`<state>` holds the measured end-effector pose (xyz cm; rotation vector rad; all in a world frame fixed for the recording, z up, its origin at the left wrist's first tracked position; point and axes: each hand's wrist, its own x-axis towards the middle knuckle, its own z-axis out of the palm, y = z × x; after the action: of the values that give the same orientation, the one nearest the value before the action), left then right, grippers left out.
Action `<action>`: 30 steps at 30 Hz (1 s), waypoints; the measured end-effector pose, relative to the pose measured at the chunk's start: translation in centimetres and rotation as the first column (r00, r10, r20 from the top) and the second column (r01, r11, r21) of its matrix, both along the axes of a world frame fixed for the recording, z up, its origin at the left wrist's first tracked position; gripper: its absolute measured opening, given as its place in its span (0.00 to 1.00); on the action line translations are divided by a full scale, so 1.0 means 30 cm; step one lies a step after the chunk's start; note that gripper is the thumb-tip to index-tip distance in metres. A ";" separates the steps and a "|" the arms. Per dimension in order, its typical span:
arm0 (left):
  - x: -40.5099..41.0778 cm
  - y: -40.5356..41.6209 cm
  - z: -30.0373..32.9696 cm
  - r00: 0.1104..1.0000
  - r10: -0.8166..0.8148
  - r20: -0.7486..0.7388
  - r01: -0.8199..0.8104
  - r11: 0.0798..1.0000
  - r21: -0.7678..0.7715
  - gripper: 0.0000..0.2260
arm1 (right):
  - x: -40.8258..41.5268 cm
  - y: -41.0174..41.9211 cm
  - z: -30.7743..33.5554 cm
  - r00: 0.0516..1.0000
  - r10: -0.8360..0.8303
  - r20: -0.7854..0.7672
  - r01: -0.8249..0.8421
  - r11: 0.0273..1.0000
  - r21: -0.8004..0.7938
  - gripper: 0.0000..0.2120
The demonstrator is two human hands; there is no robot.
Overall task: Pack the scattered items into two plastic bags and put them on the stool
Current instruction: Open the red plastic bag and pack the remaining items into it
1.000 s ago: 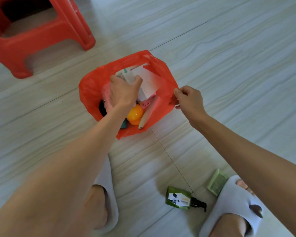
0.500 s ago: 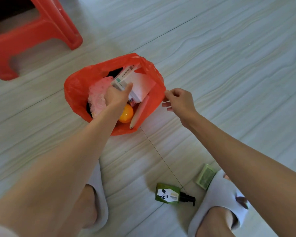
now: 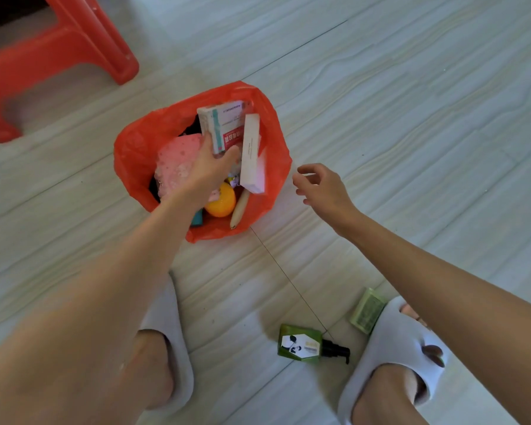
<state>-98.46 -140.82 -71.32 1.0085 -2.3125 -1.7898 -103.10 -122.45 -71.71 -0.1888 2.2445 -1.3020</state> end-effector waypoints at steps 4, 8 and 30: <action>0.034 -0.038 -0.015 0.995 -0.056 0.077 0.065 0.992 -0.113 0.22 | 0.018 -0.012 -0.022 0.999 0.037 0.002 -0.037 0.998 0.045 0.17; 0.076 -0.001 -0.077 0.999 0.037 -0.005 -0.037 0.952 -0.305 0.22 | 0.026 -0.028 -0.035 0.995 0.095 -0.038 -0.090 0.989 0.113 0.18; 0.609 0.569 -0.258 0.395 -0.754 0.525 0.909 0.239 -0.341 0.30 | 0.367 0.572 -0.215 0.759 0.642 0.105 -0.470 0.429 0.771 0.24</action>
<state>-80.18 -123.75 -79.06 -0.3142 -3.6323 -0.7445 -92.10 -105.29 -78.15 -0.7126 2.3675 0.1030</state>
